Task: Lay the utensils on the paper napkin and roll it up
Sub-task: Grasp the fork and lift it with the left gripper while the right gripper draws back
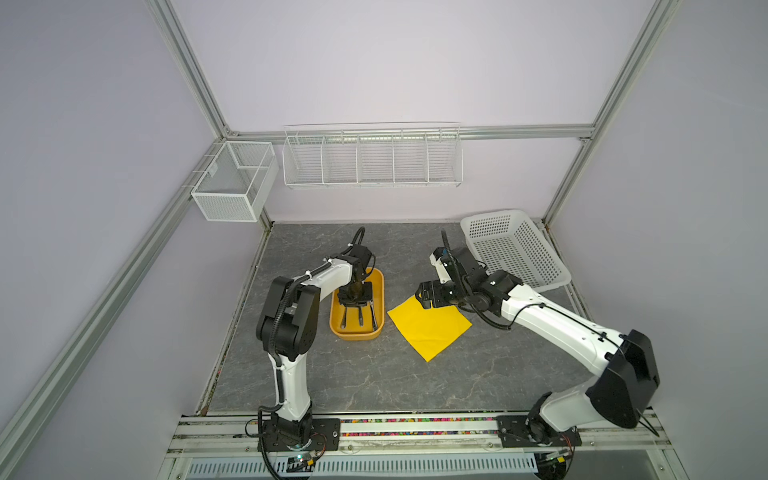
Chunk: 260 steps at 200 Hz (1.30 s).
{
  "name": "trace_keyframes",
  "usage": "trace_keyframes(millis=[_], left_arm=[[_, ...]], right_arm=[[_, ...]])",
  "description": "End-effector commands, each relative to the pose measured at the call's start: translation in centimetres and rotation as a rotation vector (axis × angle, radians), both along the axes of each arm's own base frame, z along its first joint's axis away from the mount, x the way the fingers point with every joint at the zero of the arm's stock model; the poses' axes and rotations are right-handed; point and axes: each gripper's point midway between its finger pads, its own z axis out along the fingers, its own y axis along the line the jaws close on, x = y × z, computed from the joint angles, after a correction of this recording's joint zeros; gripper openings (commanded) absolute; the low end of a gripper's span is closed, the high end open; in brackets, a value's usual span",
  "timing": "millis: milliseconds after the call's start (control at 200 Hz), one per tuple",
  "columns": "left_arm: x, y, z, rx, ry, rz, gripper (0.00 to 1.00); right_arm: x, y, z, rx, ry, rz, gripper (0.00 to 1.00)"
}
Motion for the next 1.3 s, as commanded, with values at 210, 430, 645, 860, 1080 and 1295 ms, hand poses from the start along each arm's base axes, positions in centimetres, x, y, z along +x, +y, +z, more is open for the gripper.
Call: trace_keyframes(millis=[210, 430, 645, 860, 1080, 1295], left_arm=[[-1.0, 0.8, -3.1, 0.061, 0.106, -0.008, 0.18], [-1.1, 0.8, -2.6, 0.071, 0.125, -0.002, 0.07], [-0.3, -0.1, 3.3, -0.01, 0.016, 0.015, 0.02], [-1.2, -0.7, 7.1, -0.083, -0.031, 0.038, 0.02], [-2.5, -4.3, 11.5, -0.207, -0.118, 0.003, 0.02], [-4.0, -12.7, 12.5, -0.358, -0.116, -0.103, 0.02]], right_arm=[[-0.1, -1.0, -0.5, -0.073, -0.014, 0.0, 0.88], [0.1, -0.8, -0.1, -0.077, -0.033, 0.012, 0.89], [0.4, -3.6, 3.5, -0.088, -0.171, -0.063, 0.89], [-0.4, -6.9, 6.0, -0.044, -0.286, -0.152, 0.89], [-0.6, -11.8, 5.1, -0.079, -0.251, -0.31, 0.89], [-0.7, -13.5, 4.1, -0.033, -0.175, -0.374, 0.89]])
